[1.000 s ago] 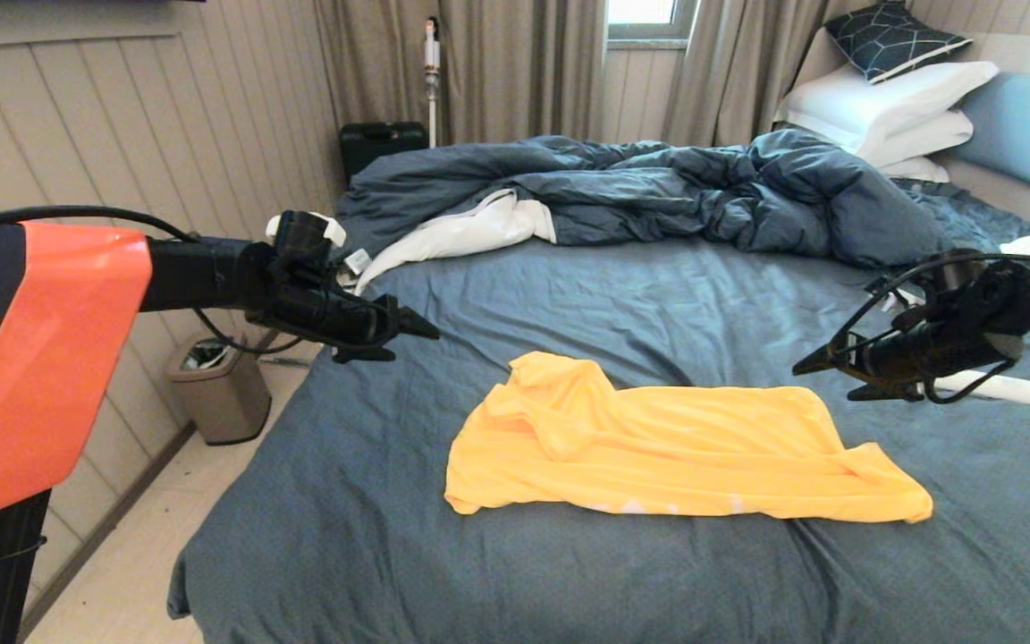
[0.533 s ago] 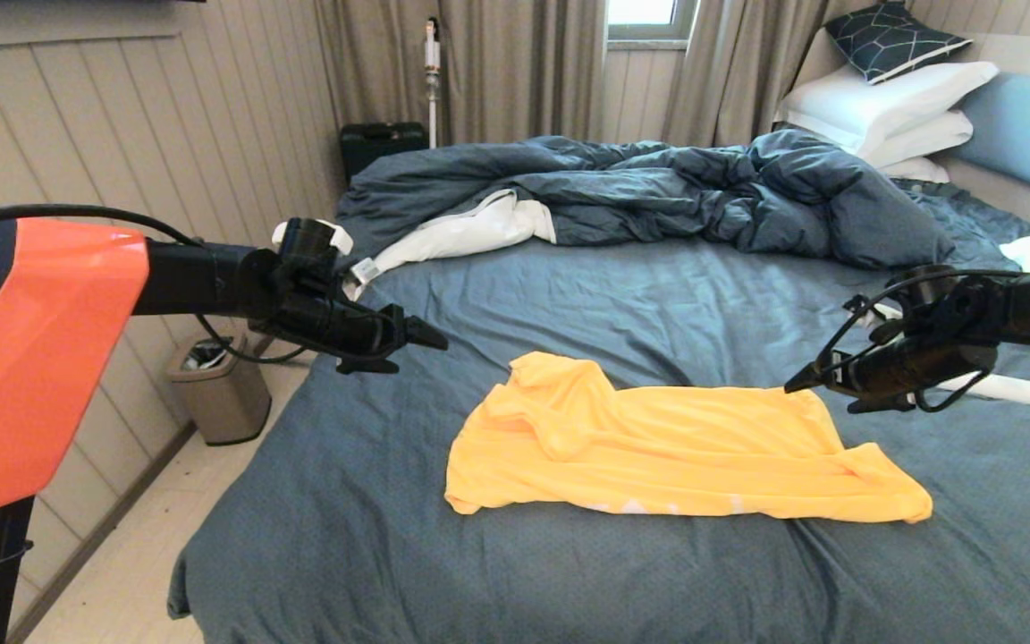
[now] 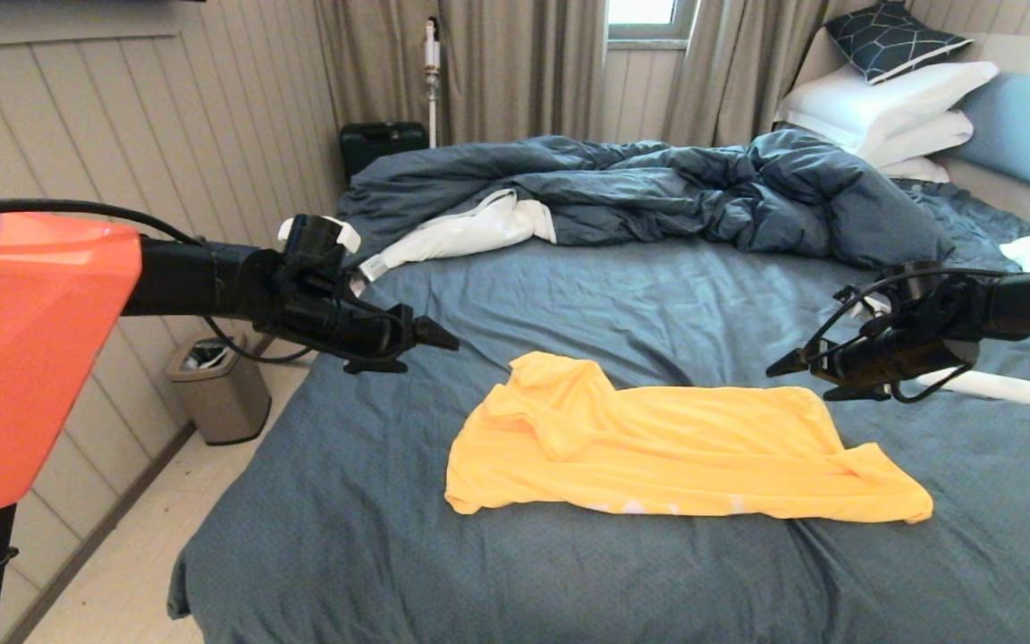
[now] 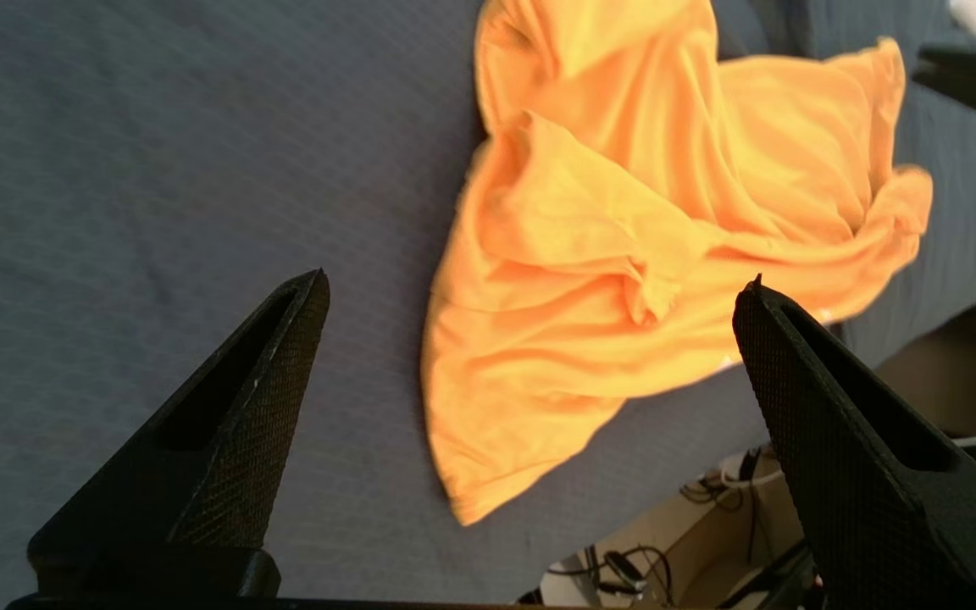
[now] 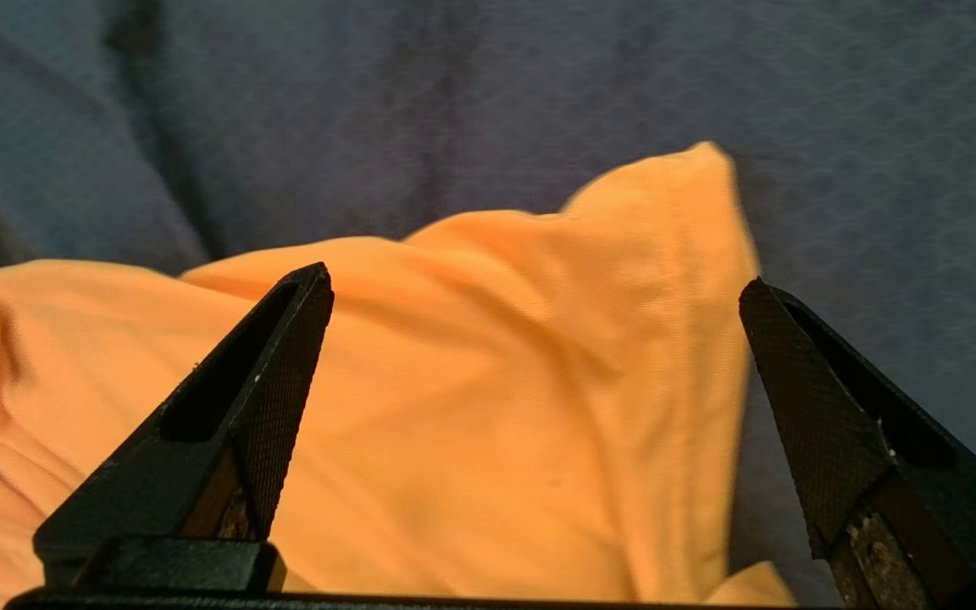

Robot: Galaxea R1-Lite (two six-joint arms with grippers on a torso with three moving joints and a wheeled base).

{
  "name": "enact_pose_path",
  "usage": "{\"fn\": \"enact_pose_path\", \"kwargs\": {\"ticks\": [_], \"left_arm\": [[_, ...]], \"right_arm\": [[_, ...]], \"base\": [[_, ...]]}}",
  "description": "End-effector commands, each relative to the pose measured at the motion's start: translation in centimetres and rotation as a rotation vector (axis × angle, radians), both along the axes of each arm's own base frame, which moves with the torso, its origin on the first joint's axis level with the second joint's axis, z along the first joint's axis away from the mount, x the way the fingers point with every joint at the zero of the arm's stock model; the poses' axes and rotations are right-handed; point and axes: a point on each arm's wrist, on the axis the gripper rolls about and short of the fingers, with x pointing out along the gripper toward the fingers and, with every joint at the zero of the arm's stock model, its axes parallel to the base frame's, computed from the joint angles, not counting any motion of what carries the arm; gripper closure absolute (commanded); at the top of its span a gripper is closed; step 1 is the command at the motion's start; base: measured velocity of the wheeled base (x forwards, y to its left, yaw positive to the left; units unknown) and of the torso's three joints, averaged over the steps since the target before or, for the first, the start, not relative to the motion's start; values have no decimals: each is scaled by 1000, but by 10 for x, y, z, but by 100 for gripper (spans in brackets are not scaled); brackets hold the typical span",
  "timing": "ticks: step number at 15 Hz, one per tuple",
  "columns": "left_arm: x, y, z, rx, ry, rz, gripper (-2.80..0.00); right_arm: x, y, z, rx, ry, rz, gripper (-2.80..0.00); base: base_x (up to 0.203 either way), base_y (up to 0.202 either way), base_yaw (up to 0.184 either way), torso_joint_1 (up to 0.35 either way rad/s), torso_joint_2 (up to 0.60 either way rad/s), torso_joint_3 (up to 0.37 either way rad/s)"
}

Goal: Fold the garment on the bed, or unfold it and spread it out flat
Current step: Fold the yellow T-shirt

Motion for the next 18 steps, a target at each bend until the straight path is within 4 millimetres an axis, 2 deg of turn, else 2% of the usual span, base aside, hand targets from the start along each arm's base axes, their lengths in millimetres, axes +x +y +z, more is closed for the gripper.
{"fn": "enact_pose_path", "kwargs": {"ticks": [1, 4, 5, 7, 10, 12, 15, 18], "left_arm": [[0, 0, 0, -2, 4, 0, -280], [-1, -2, -2, 1, 6, -7, -280], [-2, -2, -3, 3, 11, -10, -280], [-3, -4, -3, 4, 10, -16, -280], [-3, -5, -4, 6, 13, -18, -280], [-4, -5, -3, 6, 12, -18, -280], [-4, -6, -4, 7, 12, -21, -280], [-4, -6, -4, 7, 12, -20, -280]], "right_arm": [[0, -11, -6, -3, 3, -3, -280], [-11, -26, 4, -40, -22, 16, -280], [-13, -30, 4, 3, -25, 45, -280], [-18, -45, -9, 30, -8, 67, -280], [-14, -49, -35, 11, 40, 131, -280], [-14, -47, -36, 0, 36, 156, -280], [-11, -39, -23, -7, -9, 186, -280], [-9, -14, 5, -5, -70, 228, -280]], "base": [[0, 0, 0, 0, 0, 0], [0, 0, 0, 0, 0, 0], [0, 0, 0, 0, 0, 0], [0, 0, 0, 0, 0, 0], [0, 0, 0, 0, 0, 0], [0, 0, 0, 0, 0, 0], [0, 0, 0, 0, 0, 0], [0, 0, 0, 0, 0, 0]]}}
